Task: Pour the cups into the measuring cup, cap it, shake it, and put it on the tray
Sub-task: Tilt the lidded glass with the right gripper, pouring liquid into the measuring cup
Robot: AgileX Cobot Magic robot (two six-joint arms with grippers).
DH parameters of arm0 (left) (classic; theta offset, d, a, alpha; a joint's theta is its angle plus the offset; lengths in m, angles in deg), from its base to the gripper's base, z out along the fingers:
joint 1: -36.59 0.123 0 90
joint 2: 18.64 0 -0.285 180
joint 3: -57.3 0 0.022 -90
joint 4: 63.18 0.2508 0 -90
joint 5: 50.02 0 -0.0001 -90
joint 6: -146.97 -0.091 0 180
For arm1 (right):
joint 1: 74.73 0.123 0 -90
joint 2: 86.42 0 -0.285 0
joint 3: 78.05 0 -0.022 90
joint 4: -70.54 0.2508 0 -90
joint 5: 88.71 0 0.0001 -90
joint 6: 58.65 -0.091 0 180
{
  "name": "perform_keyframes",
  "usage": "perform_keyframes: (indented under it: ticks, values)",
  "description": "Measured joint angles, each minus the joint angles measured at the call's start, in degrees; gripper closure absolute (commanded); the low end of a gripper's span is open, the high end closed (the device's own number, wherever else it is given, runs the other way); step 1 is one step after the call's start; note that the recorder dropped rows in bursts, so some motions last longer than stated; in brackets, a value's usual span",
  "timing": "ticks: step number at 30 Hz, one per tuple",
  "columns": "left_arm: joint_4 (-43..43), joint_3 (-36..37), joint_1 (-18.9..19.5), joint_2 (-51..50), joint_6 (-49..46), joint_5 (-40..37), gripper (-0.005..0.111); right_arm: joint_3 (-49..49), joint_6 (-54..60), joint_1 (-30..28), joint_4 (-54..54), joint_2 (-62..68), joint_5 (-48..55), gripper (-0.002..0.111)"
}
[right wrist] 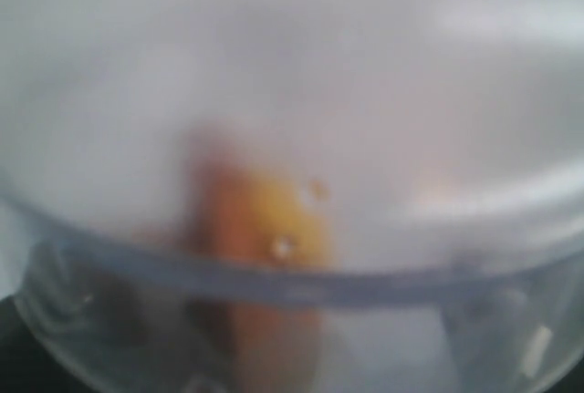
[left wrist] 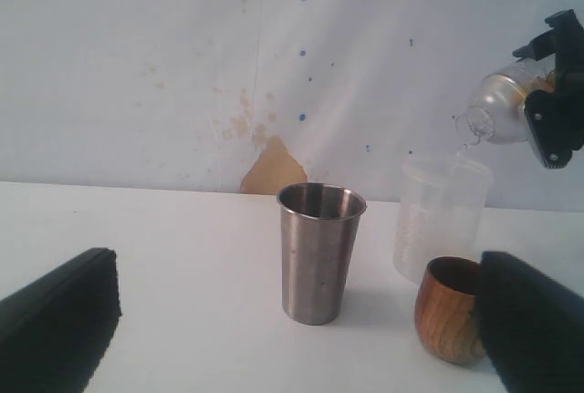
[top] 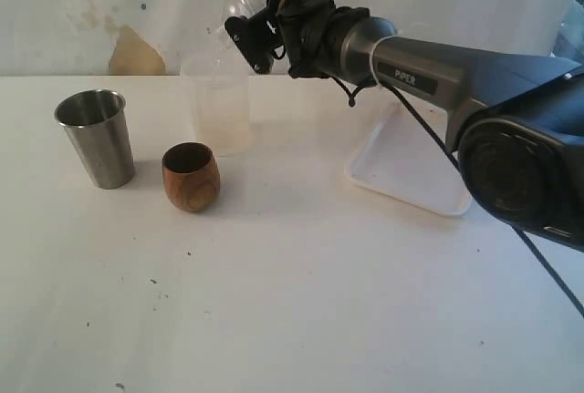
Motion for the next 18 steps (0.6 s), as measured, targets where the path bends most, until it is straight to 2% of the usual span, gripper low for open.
perform_keyframes:
  ticks: [18]
  values:
    - [0.0,0.0,0.0,0.0,0.0,0.0,0.002,-0.1,5.0,0.1,-0.1,0.0,0.6,0.108]
